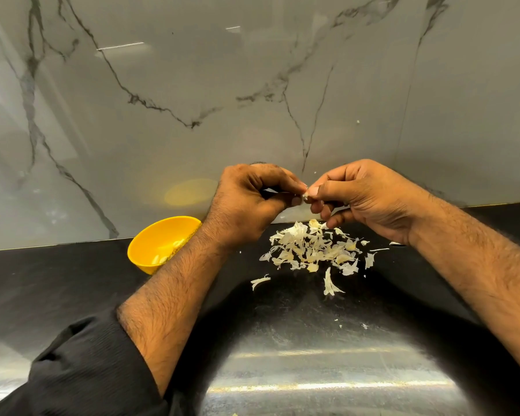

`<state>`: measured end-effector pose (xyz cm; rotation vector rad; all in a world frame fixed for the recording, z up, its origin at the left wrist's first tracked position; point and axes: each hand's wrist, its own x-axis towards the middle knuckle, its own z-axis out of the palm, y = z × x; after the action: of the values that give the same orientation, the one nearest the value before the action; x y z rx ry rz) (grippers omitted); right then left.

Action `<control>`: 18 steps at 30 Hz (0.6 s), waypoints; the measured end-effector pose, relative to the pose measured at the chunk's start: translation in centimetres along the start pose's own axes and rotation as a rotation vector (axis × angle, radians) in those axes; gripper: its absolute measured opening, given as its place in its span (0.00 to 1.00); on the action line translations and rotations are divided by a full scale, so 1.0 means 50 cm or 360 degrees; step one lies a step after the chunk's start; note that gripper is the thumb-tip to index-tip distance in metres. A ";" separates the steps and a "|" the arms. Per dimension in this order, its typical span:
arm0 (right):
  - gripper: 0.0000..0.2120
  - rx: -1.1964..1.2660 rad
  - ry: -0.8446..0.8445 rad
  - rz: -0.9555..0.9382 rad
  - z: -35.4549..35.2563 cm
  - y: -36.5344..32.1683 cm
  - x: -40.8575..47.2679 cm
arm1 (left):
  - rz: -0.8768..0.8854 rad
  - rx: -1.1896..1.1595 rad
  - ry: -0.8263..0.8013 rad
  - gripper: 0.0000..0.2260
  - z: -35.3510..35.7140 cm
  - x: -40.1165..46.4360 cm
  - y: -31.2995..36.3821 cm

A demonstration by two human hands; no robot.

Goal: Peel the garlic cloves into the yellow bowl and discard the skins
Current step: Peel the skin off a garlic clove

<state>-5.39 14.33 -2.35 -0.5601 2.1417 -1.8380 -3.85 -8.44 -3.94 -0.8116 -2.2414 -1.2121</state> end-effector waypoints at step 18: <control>0.12 -0.0061 0.0023 -0.0130 0.018 0.009 0.006 | -0.0200 -0.0212 -0.0037 0.11 0.005 -0.007 0.012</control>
<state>-5.35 13.46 -2.90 -0.6538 2.1988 -1.8516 -3.25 -8.05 -3.95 -0.7470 -2.2788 -1.4300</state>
